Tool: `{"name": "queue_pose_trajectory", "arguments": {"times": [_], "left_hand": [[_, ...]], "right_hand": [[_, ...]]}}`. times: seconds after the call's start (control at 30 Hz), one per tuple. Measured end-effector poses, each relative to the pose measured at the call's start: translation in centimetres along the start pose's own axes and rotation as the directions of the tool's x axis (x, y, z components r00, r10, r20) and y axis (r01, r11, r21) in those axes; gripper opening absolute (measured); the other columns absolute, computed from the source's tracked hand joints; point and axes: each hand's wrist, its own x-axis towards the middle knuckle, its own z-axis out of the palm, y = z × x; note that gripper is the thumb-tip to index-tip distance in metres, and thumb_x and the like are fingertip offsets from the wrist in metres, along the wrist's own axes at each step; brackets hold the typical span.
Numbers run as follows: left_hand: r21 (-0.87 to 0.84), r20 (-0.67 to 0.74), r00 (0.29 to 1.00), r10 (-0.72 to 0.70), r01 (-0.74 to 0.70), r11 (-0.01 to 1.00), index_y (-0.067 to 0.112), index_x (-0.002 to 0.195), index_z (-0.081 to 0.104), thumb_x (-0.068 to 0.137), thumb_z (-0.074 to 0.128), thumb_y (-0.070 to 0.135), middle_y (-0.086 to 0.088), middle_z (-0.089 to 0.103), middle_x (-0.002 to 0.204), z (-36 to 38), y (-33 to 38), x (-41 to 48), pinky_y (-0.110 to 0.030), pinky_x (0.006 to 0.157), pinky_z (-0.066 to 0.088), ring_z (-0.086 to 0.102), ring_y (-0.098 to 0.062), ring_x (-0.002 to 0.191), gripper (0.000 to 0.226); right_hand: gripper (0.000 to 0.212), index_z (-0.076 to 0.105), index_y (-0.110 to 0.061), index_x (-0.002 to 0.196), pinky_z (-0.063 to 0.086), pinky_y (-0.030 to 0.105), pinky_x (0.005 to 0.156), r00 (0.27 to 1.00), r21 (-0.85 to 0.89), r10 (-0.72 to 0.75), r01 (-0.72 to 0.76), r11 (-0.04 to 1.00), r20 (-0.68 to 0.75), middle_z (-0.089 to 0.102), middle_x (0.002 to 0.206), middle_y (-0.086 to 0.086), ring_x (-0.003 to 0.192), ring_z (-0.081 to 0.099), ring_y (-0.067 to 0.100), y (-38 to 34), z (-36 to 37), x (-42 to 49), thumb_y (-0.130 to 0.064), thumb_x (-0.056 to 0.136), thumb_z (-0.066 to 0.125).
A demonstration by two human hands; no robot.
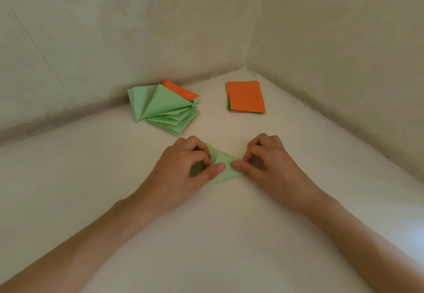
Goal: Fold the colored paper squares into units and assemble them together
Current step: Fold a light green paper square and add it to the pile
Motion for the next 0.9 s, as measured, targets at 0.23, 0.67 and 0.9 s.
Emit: {"name": "queue_pose_trajectory", "arguments": {"times": [0.23, 0.67, 0.9], "left_hand": [[0.138, 0.018, 0.999, -0.037, 0.034, 0.990, 0.028, 0.125, 0.047, 0.072, 0.039, 0.066, 0.024, 0.037, 0.121, -0.1, -0.1, 0.3, -0.015, 0.094, 0.020, 0.025, 0.010, 0.111, 0.067], [-0.533, 0.063, 0.975, -0.215, 0.215, 0.818, 0.039, 0.109, 0.057, 0.076, 0.074, 0.002, 0.016, 0.057, 0.099, -0.7, 2.2, 0.5, -0.017, 0.070, 0.046, 0.056, -0.004, 0.076, 0.053], [-0.840, 0.197, 0.904, -0.379, 0.355, 0.410, 0.019, 0.091, 0.073, 0.060, 0.074, 0.009, -0.003, 0.072, 0.094, -1.5, 3.2, 0.5, -0.024, 0.070, 0.056, 0.068, -0.015, 0.084, 0.033]], "right_hand": [[0.022, 0.052, -0.026, 0.068, 0.031, 0.011, 0.081, 1.000, 0.028, 0.006, -0.006, 1.000, 0.010, 0.048, 0.090, -0.007, 0.091, 0.033, 0.008, -0.2, 0.2, 0.3, -0.036, 0.083, 0.065], [0.017, 0.057, -0.020, 0.073, 0.037, 0.015, 0.079, 0.997, 0.211, -0.029, 0.044, 0.976, -0.072, 0.061, 0.088, -0.007, 0.092, 0.049, 0.010, -0.5, 0.1, -0.6, -0.029, 0.084, 0.066], [0.016, 0.057, -0.014, 0.076, 0.047, 0.024, 0.062, 0.994, 0.674, 0.067, 0.008, 0.738, -0.085, 0.060, 0.070, 0.005, 0.064, 0.058, 0.022, -1.7, -0.1, -1.0, -0.021, 0.073, 0.070]]}}
